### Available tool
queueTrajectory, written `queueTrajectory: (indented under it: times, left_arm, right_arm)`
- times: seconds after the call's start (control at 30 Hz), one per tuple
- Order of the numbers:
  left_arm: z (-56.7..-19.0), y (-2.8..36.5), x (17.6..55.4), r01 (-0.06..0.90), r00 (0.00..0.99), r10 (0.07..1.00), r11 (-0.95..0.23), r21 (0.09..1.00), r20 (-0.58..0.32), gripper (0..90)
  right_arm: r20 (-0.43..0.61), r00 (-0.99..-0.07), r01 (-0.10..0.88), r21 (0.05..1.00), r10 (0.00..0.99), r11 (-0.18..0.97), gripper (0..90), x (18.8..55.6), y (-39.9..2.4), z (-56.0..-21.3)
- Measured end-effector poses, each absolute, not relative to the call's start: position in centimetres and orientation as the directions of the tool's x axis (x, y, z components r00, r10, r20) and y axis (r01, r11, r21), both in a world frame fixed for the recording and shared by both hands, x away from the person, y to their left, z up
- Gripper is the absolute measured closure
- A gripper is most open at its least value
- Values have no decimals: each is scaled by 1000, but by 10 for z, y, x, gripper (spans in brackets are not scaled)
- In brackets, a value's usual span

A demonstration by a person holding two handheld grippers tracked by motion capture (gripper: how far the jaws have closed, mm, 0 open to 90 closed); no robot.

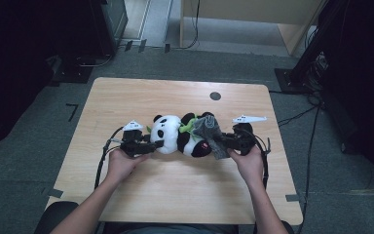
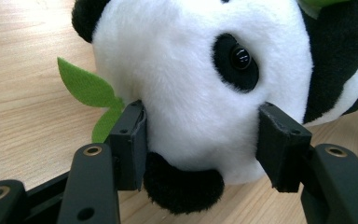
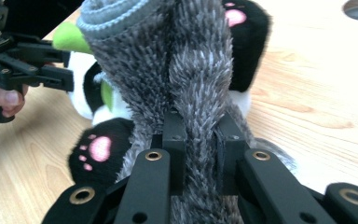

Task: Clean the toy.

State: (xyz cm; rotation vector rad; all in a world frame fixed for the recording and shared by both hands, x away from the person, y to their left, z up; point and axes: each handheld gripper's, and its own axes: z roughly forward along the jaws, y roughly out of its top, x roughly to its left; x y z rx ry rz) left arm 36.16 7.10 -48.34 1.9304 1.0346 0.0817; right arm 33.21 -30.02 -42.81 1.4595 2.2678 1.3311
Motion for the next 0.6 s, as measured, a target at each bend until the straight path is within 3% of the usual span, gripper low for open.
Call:
queueTrajectory:
  times: [0.17, 0.33, 0.6]
  left_arm:
    - [-483, 71, 362, 632, 638, 692, -222, 742, -337, 417]
    - [-483, 71, 362, 632, 638, 693, -223, 742, -335, 417]
    - [-483, 71, 361, 634, 637, 695, -226, 740, -334, 417]
  right_arm:
    - [337, -540, 623, 776, 772, 97, 790, 323, -307, -404]
    - [302, -596, 568, 813, 744, 125, 790, 311, -290, -383]
    - [281, -663, 566, 795, 694, 219, 788, 310, -252, -392]
